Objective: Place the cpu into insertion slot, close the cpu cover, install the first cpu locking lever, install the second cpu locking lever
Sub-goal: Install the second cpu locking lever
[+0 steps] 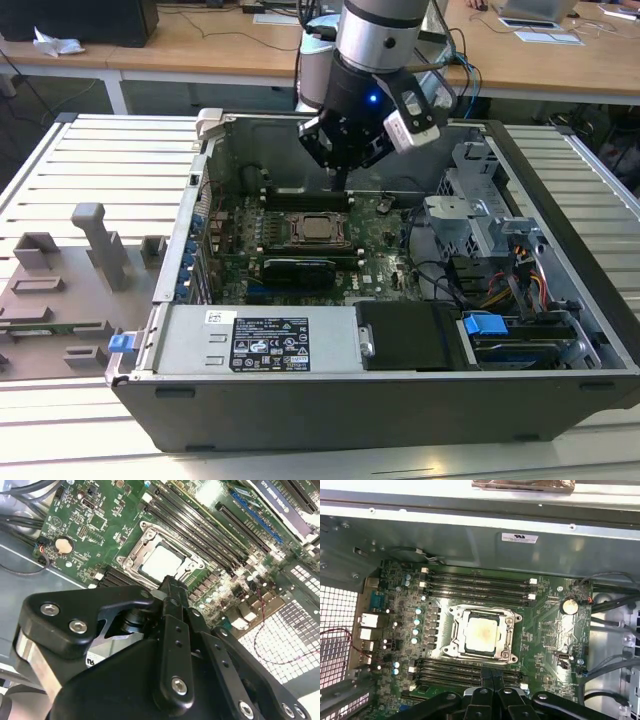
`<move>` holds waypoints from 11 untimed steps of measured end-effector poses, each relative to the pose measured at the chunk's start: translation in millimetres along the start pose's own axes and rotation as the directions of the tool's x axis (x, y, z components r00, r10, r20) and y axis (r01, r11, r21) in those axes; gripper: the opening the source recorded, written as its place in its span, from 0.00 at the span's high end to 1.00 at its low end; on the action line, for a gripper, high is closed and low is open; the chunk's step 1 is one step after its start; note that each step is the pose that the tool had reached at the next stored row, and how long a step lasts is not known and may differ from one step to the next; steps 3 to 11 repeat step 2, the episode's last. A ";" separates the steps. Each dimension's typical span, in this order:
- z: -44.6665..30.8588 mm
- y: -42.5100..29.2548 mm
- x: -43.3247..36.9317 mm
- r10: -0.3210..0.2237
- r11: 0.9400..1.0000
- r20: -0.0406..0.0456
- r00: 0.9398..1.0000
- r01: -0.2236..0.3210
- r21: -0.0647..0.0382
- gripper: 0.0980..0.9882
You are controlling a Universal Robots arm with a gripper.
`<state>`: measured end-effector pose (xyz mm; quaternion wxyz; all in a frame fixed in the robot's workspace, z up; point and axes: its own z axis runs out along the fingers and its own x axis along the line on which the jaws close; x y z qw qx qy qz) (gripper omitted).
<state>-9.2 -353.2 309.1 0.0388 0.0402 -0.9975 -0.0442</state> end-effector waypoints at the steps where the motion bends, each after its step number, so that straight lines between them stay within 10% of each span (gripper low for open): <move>1: 0.0 0.0 0.0 0.000 1.000 0.000 1.000 0.000 0.000 0.99; 11: -0.1 0.0 0.0 0.000 1.000 0.000 1.000 0.000 0.000 0.99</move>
